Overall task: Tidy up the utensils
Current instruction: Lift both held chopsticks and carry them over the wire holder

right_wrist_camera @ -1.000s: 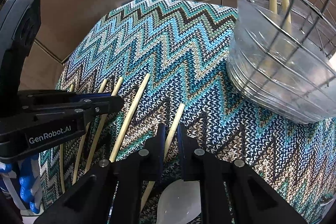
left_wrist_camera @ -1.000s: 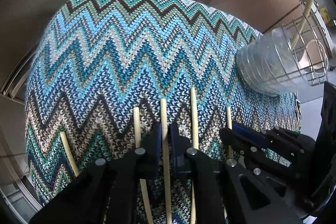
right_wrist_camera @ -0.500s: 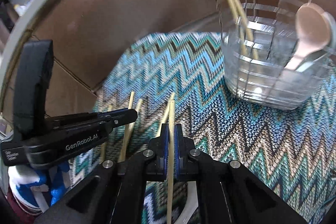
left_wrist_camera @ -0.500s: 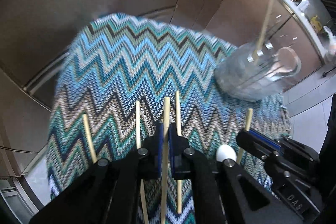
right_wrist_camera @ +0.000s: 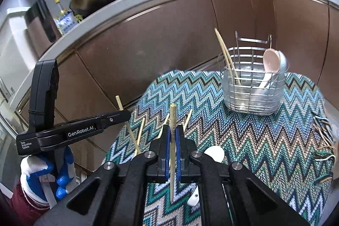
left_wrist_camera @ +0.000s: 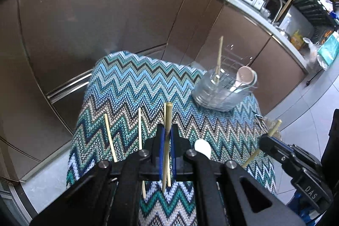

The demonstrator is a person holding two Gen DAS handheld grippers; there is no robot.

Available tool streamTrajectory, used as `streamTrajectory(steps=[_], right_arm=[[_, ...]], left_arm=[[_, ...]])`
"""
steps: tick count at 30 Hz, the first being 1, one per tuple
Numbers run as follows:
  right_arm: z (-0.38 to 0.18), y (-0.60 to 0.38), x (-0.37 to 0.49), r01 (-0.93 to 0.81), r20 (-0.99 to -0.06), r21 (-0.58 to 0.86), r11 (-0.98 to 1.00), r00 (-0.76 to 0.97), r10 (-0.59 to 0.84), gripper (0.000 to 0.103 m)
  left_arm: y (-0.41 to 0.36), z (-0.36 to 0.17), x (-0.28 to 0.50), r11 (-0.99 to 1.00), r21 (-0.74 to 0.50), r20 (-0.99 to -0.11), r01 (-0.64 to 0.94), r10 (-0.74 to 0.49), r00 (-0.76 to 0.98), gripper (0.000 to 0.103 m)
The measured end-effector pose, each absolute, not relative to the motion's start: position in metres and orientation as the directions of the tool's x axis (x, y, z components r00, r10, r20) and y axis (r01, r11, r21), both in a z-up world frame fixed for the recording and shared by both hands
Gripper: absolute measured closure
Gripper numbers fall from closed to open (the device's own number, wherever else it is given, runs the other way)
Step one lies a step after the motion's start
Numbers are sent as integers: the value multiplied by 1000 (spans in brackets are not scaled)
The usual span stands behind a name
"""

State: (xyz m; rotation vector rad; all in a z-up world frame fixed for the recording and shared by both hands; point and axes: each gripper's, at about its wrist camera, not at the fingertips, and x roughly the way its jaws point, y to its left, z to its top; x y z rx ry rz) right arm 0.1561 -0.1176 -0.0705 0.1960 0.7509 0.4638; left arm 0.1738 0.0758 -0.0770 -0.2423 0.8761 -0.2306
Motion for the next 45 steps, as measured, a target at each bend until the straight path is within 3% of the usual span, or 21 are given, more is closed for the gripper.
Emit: streamTrajectory(steps=[17,27,36,45], right_arm=[[10,-157,128,-320,-444,236,917,804,395,98],[47,-193,164,-263,-310,206,943,896,317,98],[51,-196,220,-242,-258,162,957,925,278,98],[6,-194,280,-229,-311,133,964,914,260,98]], left_arm=[[58,13,143,924,-325,-567,202,-361,740,98],[22,62,175,891,-358,-398,279,-416,818,98],[-27,55,239,913,-297,-366,279,-378,850,98],[-62,8,299,937,-242,-385,251,-330,862,98]])
